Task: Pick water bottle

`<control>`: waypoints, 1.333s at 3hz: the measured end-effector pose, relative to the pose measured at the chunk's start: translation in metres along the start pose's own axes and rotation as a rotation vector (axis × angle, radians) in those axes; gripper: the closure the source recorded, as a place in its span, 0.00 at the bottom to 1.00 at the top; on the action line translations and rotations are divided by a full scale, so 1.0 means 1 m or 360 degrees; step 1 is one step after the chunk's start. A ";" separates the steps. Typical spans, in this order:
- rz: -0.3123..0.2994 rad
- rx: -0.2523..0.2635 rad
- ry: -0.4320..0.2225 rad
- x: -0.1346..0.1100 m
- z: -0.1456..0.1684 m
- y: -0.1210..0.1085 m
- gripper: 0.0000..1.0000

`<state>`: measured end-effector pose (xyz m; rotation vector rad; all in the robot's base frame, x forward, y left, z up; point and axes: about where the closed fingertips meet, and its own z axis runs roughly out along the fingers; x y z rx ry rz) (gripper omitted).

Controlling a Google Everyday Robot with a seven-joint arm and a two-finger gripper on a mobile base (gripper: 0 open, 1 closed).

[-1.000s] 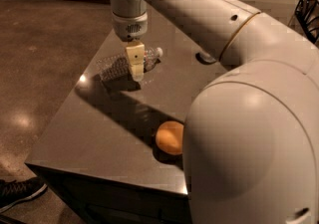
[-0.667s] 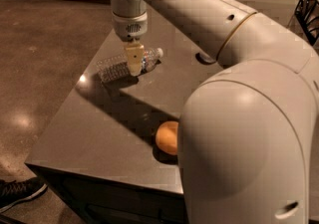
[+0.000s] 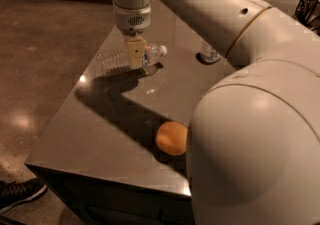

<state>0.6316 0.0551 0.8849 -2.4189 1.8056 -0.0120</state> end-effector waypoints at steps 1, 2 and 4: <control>-0.0057 0.0053 -0.0048 -0.005 -0.031 0.015 1.00; -0.0099 0.0095 -0.0090 -0.010 -0.054 0.027 1.00; -0.0125 0.0159 -0.0173 -0.015 -0.073 0.038 1.00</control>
Offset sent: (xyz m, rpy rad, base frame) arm -0.0704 -0.0224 0.0802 0.0480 -0.0070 0.0996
